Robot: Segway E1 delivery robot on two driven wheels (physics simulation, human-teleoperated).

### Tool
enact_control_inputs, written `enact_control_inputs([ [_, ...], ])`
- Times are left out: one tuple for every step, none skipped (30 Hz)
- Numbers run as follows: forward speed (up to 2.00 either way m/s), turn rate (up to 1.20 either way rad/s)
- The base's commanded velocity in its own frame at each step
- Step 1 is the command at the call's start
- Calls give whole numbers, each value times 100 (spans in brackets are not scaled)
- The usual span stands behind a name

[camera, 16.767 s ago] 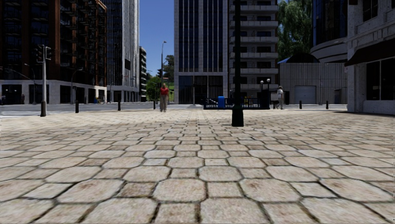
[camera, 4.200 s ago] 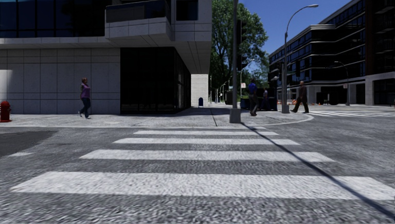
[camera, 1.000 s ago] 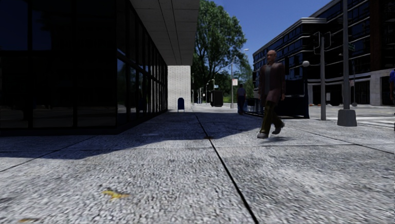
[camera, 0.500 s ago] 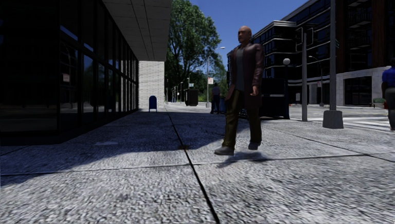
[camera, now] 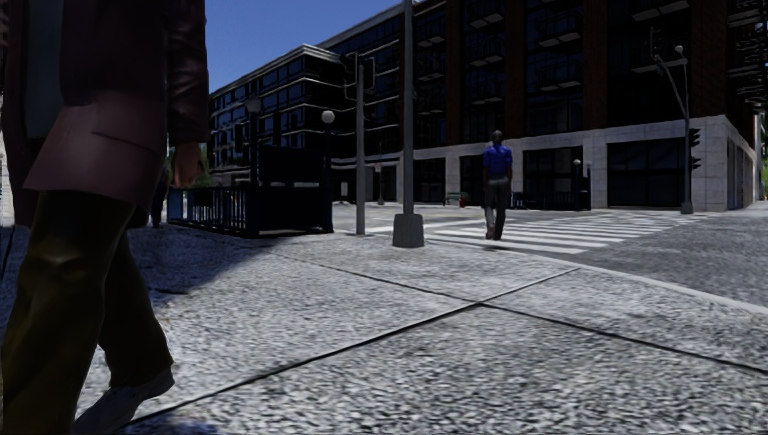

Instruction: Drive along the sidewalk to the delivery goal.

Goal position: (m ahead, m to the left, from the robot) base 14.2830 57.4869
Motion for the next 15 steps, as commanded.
enact_control_inputs([
  [200,0],
  [200,0],
  [200,0],
  [200,0],
  [200,0],
  [200,0],
  [200,0],
  [200,0],
  [200,55],
  [200,95],
  [200,120],
  [200,120],
  [200,120],
  [200,120],
  [200,120],
])
